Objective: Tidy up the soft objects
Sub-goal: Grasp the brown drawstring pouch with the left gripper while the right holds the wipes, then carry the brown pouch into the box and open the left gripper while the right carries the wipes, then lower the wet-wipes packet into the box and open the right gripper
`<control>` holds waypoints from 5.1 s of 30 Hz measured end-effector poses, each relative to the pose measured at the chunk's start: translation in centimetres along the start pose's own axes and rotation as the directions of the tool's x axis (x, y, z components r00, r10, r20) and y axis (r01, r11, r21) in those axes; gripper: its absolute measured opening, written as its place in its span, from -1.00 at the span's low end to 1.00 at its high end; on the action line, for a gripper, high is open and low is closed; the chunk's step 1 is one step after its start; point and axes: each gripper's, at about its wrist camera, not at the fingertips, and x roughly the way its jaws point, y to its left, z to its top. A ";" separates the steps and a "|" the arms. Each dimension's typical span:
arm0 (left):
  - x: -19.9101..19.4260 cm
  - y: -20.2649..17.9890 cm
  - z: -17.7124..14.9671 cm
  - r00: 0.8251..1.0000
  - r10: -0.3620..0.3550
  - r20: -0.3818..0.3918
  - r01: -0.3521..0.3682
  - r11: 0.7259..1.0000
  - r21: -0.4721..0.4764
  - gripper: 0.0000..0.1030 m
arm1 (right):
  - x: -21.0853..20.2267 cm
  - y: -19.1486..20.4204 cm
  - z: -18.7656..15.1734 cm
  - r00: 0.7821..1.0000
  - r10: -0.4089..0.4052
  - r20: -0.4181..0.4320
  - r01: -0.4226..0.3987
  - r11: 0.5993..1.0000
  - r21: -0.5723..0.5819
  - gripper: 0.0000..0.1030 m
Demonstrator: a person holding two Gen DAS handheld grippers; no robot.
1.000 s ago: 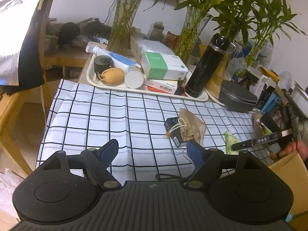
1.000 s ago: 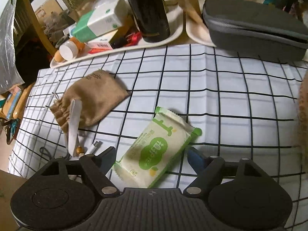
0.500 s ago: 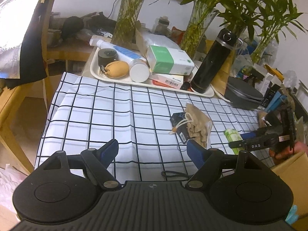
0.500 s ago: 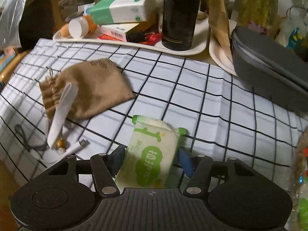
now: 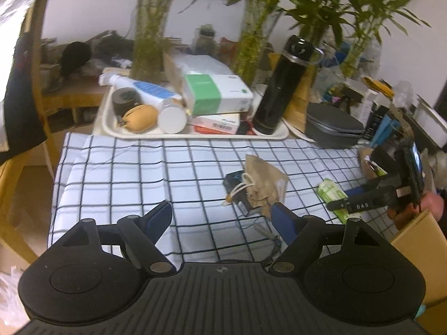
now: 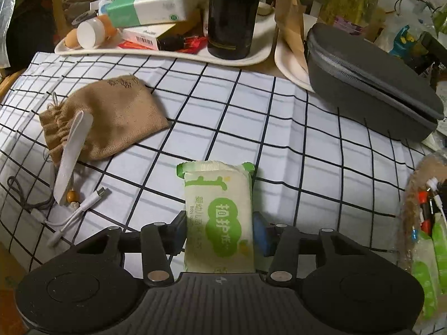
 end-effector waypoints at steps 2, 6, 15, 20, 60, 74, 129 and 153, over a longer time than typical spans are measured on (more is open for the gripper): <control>0.4 -0.1 0.2 1.000 -0.014 -0.007 0.014 1.000 0.012 0.51 | -0.6 -0.3 0.0 1.000 0.009 0.014 -0.009 1.000 0.014 -0.01; 1.5 -0.3 0.8 0.997 -0.070 -0.029 0.071 0.997 0.038 0.51 | -2.2 -0.8 0.1 0.999 0.011 0.052 -0.013 0.999 0.033 -0.01; 5.2 -0.3 1.7 0.984 -0.162 -0.073 0.167 0.983 0.071 0.50 | -5.4 -1.8 -0.3 0.991 0.033 0.132 -0.045 0.996 0.083 -0.01; 8.3 -0.3 2.0 0.977 -0.196 -0.089 0.203 0.975 0.085 0.45 | -6.4 -2.4 -0.4 0.985 0.041 0.166 -0.059 0.993 0.104 -0.01; 5.5 -4.6 4.7 0.974 -0.225 0.018 0.209 0.925 0.317 -0.79 | -11.9 -2.3 -0.1 0.952 0.089 0.292 -0.111 0.992 0.057 -0.01; -2.4 -6.2 4.4 0.975 -0.197 0.098 0.161 0.943 0.290 -0.79 | -18.7 -1.0 -2.0 0.941 0.098 0.324 -0.111 0.994 0.022 -0.01; -16.4 -12.5 -8.6 0.990 -0.053 0.127 -0.013 0.880 0.474 0.20 | -29.4 6.0 -11.5 0.922 0.158 0.354 -0.142 0.987 -0.070 -0.01; -16.9 -11.0 -9.3 0.996 -0.078 0.043 0.067 0.975 0.210 0.39 | -27.6 6.8 -10.8 0.933 0.213 0.291 -0.217 0.976 -0.019 -0.01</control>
